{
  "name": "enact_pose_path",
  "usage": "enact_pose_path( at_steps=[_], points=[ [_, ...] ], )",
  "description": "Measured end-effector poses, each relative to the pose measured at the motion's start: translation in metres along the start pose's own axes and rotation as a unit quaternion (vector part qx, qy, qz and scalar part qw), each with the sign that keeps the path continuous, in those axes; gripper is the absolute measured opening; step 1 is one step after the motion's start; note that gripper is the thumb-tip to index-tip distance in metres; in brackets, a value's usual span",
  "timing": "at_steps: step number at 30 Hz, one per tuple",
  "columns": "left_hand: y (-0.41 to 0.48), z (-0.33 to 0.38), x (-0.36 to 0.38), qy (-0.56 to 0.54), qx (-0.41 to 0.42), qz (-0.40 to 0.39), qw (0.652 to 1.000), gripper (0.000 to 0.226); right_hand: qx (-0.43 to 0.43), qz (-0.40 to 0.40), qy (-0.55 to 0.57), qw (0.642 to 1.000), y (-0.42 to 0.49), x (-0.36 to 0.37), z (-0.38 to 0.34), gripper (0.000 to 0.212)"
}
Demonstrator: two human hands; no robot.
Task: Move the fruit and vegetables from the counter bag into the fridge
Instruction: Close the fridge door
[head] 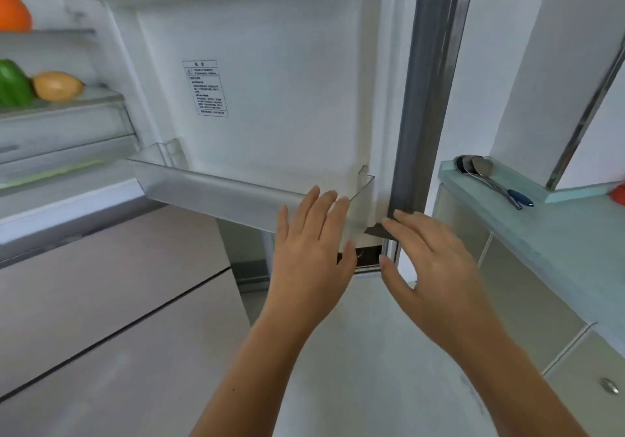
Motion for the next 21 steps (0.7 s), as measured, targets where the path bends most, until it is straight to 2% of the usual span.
enact_pose_path(
  at_steps=[12, 21],
  points=[
    [-0.073, -0.039, -0.084, 0.085, -0.111, -0.062, 0.988, 0.05, -0.117, -0.048, 0.104, 0.987, -0.029, -0.011, -0.089, 0.046],
    [-0.114, -0.086, -0.134, 0.153, -0.154, -0.106, 0.97, 0.052, -0.19, -0.059, 0.149, 0.969, -0.038, -0.007, -0.164, 0.042]
  ],
)
Point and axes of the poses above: each hand's wrist, its own y-axis towards the middle knuckle, its own x-axis out of the palm, z = x × y, the point moved 3 cm from there along y, towards the middle knuckle, and after that the axes turned 11 degrees about y, right-handed, at the moved point
